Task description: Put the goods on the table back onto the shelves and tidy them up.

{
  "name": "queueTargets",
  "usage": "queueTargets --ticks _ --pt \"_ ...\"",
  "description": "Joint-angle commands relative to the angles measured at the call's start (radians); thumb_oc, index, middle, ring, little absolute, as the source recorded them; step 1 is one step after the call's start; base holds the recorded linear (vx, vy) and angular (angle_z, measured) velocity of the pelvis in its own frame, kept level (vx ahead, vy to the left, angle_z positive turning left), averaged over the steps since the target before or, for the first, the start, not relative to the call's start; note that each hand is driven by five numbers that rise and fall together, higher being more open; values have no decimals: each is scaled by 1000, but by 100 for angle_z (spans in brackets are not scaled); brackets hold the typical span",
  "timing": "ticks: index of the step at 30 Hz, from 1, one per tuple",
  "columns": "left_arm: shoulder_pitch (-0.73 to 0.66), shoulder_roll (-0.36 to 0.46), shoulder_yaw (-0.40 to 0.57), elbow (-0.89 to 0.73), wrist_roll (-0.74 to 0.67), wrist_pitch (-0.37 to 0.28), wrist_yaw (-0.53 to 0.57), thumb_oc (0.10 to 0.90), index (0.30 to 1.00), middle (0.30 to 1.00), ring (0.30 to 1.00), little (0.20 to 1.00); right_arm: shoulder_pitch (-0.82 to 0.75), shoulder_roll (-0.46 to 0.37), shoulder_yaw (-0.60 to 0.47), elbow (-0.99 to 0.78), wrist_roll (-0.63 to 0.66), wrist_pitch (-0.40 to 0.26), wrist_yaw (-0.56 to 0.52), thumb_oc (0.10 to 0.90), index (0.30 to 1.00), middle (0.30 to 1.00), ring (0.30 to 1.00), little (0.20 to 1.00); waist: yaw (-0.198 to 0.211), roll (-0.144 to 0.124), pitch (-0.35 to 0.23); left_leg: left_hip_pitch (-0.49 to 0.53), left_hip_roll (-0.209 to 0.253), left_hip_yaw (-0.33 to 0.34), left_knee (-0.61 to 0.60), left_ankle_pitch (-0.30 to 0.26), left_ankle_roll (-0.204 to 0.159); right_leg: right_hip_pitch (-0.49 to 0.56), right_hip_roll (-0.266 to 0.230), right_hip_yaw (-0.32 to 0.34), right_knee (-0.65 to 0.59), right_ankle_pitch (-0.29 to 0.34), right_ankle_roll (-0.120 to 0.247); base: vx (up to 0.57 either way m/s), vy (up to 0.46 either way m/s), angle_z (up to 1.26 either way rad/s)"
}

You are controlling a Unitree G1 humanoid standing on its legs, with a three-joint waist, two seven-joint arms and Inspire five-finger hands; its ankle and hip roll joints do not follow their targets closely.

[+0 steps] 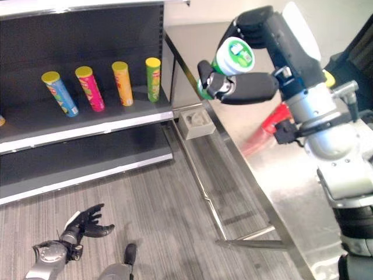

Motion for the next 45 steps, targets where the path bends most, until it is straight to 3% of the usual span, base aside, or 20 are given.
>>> queueTargets --ticks 1,2,3,4,6,9,11,13,17,18,19,21,26,29,30,33,34,38,41,45 --pt "81 -5 -18 -17 4 -44 -8 800 900 900 900 900 -202 -63 15 35 36 -63 -100 400 300 300 300 300 6 -21 -116 15 44 25 -43 -49 -99 -59 186 49 -74 -68 -24 18 138 10" --pt "81 -7 -17 -17 4 -44 -8 800 900 900 900 900 -207 -64 20 37 36 -63 -101 400 300 300 300 300 4 -20 -116 12 44 25 -43 -45 -99 -61 186 48 -76 -65 -25 19 59 13" --pt "86 -8 -8 -16 5 -39 -4 800 900 900 900 900 -243 -72 47 50 27 -72 -118 400 300 300 300 300 7 -30 -100 17 15 2 -43 -38 -90 -82 285 97 -98 -87 -54 144 34 61" --pt "92 -27 -12 -6 -7 -40 -4 800 900 900 900 900 -303 -81 74 90 50 -77 -135 400 300 300 300 300 22 -58 -98 28 -35 -52 -43 -43 -84 -27 349 183 -218 -57 -80 155 34 50" --pt "101 -38 -9 -6 -13 -39 -4 800 900 900 900 900 -323 -82 94 99 66 -84 -137 400 300 300 300 300 22 -58 -100 37 -38 -60 -40 -45 -85 -3 351 179 -250 -42 -80 129 -26 46" --pt "109 -54 -9 -19 -37 -34 -7 800 900 900 900 900 -359 -106 124 118 77 -85 -138 400 300 300 300 300 24 -64 -77 -14 -35 -55 100 -82 -96 23 338 147 -257 -53 -76 14 -35 54" --pt "111 -59 -14 -30 -39 -32 -9 800 900 900 900 900 -369 -120 128 113 81 -84 -136 400 300 300 300 300 21 -59 -62 -64 -6 -17 160 -80 -115 32 323 120 -257 -58 -72 -58 52 61" --pt "112 -66 -17 -30 -38 -28 -9 800 900 900 900 900 -388 -117 141 107 82 -83 -140 400 300 300 300 300 23 -53 -67 -70 37 -6 139 -68 -119 36 313 111 -257 -60 -65 25 127 77" --pt "100 -45 -31 -30 -26 -30 -2 800 900 900 900 900 -444 -134 191 141 73 -75 -157 400 300 300 300 300 25 -61 -85 -92 133 -17 23 17 -134 33 284 102 -257 -94 -51 68 139 11" --pt "100 -45 -31 -30 -26 -30 -2 800 900 900 900 900 -446 -134 192 142 74 -75 -157 400 300 300 300 300 24 -60 -85 -91 133 -17 21 18 -135 33 284 102 -257 -95 -51 137 172 11" --pt "98 -43 -33 -29 -22 -30 0 800 900 900 900 900 -433 -137 184 148 70 -72 -159 400 300 300 300 300 21 -46 -108 -75 154 -13 -33 37 -142 43 279 96 -257 -109 -42 161 202 13" --pt "97 -45 -44 -29 -4 -33 -1 800 900 900 900 900 -401 -136 148 141 57 -68 -160 400 300 300 300 300 12 -22 -142 -55 142 -20 -43 28 -161 58 262 78 -257 -106 -32 172 240 10" --pt "90 -14 -71 -45 45 -40 -8 800 900 900 900 900 -371 -123 115 135 29 -54 -168 400 300 300 300 300 19 -21 -157 -7 71 -13 -43 -7 -134 88 186 72 -243 -87 -7 150 260 21" --pt "80 11 -65 -48 63 -41 -2 800 900 900 900 900 -357 -97 106 143 4 -43 -170 400 300 300 300 300 30 -17 -145 29 12 3 -43 -49 -83 40 103 94 -72 -73 7 94 364 9" --pt "74 26 -63 -47 63 -40 5 800 900 900 900 900 -387 -89 136 159 -3 -43 -178 400 300 300 300 300 28 -5 -122 50 -11 -2 -43 -63 -57 -13 75 111 64 -31 0 51 333 -5" --pt "77 36 -54 -57 53 -40 6 800 900 900 900 900 -415 -89 169 186 -2 -34 -172 400 300 300 300 300 19 -1 -111 64 -14 -11 -43 -76 -54 -75 111 141 81 -38 -11 79 105 -2" --pt "77 41 -53 -57 43 -42 7 800 900 900 900 900 -458 -91 202 209 13 -35 -176 400 300 300 300 300 13 -2 -105 69 -21 -24 -43 -80 -55 -104 155 156 4 -41 -13 128 -44 -11" --pt "78 38 -55 -50 47 -39 8 800 900 900 900 900 -532 -101 268 286 11 -25 -187 400 300 300 300 300 -6 -25 -96 82 -29 -58 -43 -92 -60 -94 211 248 -211 23 8 137 -92 15" --pt "85 24 -55 -42 44 -40 10 800 900 900 900 900 -560 -99 298 319 23 -25 -187 400 300 300 300 300 -3 -33 -118 85 -24 -66 -43 -95 -64 -63 215 238 -249 38 3 168 -98 69" --pt "105 1 -74 -24 45 -28 13 800 900 900 900 900 -618 -105 364 414 26 -3 -190 400 300 300 300 300 1 -39 -146 83 9 -90 -43 -96 -89 -30 227 184 -257 9 -3 176 -165 32"
